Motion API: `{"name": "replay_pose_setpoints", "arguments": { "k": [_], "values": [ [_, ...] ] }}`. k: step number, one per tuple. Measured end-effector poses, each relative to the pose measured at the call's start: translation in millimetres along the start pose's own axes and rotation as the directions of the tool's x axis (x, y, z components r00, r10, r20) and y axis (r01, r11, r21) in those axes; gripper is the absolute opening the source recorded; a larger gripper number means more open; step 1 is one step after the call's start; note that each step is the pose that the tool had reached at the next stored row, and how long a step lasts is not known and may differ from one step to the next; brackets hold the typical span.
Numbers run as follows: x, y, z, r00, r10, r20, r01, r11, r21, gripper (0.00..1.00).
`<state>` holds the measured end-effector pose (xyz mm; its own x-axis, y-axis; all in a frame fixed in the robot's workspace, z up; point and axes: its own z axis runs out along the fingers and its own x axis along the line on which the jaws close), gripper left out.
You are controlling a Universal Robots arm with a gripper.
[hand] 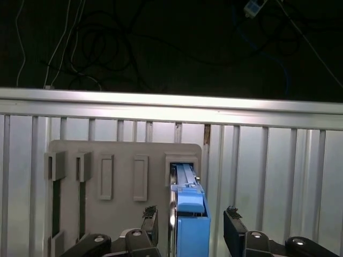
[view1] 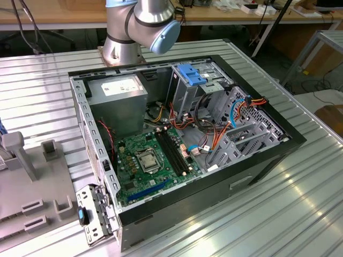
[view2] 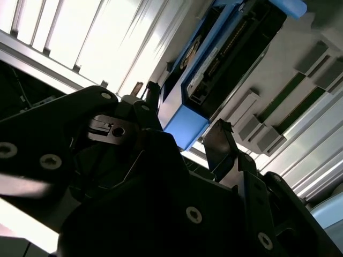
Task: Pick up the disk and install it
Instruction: 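Pick up the disk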
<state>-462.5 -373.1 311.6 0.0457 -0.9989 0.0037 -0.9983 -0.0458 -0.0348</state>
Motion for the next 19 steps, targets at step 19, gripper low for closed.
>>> {"name": "replay_pose_setpoints", "arguments": {
  "k": [19],
  "values": [
    [0.3, -2.1, 7.3, 1.0, 0.006, 0.0, -0.006, 1.0, -0.0012, 0.6]
  ]
}}
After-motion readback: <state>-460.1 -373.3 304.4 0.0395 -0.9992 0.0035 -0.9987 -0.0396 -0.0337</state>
